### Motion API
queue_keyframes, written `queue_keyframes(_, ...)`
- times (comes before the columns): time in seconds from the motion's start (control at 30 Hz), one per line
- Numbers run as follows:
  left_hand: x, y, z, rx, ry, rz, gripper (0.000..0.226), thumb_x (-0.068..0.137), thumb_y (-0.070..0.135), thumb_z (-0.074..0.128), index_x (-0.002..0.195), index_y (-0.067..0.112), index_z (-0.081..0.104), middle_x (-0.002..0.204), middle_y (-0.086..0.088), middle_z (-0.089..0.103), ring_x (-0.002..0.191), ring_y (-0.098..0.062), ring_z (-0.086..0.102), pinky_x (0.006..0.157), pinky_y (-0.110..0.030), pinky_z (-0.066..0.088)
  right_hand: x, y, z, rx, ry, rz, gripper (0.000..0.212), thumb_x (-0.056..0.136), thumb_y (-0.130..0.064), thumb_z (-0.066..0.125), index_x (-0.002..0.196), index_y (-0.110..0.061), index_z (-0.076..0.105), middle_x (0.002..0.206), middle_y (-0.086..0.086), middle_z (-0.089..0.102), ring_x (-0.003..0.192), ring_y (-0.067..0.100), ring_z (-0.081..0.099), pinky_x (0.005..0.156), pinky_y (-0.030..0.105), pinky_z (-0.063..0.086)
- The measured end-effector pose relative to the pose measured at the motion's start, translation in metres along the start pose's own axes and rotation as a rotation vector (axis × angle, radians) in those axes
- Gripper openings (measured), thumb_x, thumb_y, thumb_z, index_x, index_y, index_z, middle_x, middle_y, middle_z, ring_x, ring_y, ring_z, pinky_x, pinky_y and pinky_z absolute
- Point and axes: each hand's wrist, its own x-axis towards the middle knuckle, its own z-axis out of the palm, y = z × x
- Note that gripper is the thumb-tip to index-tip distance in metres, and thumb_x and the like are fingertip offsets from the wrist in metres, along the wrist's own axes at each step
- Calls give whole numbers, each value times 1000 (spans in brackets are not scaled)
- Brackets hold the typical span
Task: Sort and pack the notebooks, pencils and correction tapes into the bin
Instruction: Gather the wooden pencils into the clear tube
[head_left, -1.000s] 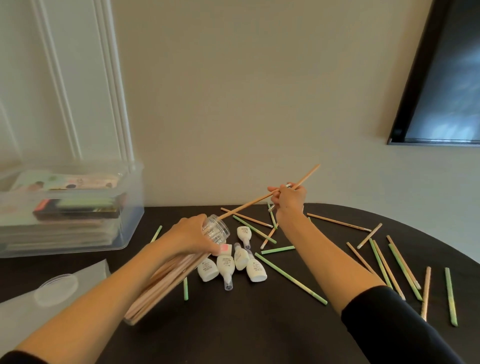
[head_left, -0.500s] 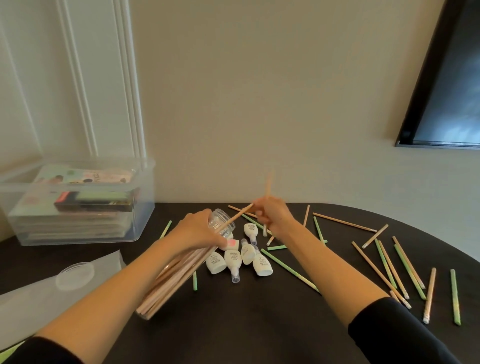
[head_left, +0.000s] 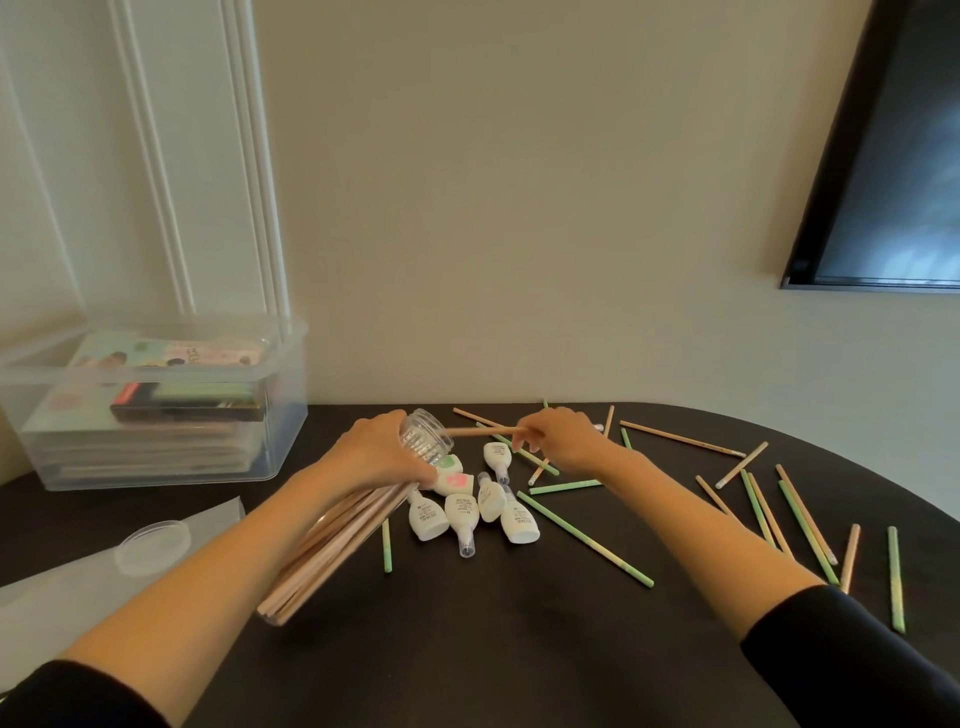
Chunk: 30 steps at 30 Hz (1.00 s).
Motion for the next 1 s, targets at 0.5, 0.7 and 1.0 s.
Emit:
queue_keyframes(0.5, -12, 14, 0, 11, -194, 125, 61, 68, 48, 72, 115, 24, 42, 103, 7, 47, 88, -8, 49, 74, -24, 42, 3, -14, -10, -451, 246, -292, 36, 96, -8, 40, 125, -26, 51, 112, 5, 56, 110, 24, 42, 97, 35, 24)
queue_keyframes(0.7, -13, 24, 4, -222, -97, 100, 49, 65, 45, 74, 103, 20, 56, 99, 1, 62, 87, -12, 59, 77, -30, 49, 2, -48, -6, -348, 488, -398, 45, 89, -22, 56, 132, -15, 46, 124, 10, 50, 119, 29, 38, 101, 34, 15)
queue_keyframes(1.0, -12, 17, 7, -513, 70, 22, 41, 67, 34, 75, 101, 20, 57, 94, -1, 62, 83, -13, 59, 69, -24, 45, -14, -55, -16, 1018, -3, -157, 34, 88, 0, 35, 95, -6, 68, 102, 6, 67, 101, 15, 61, 96, 25, 46)
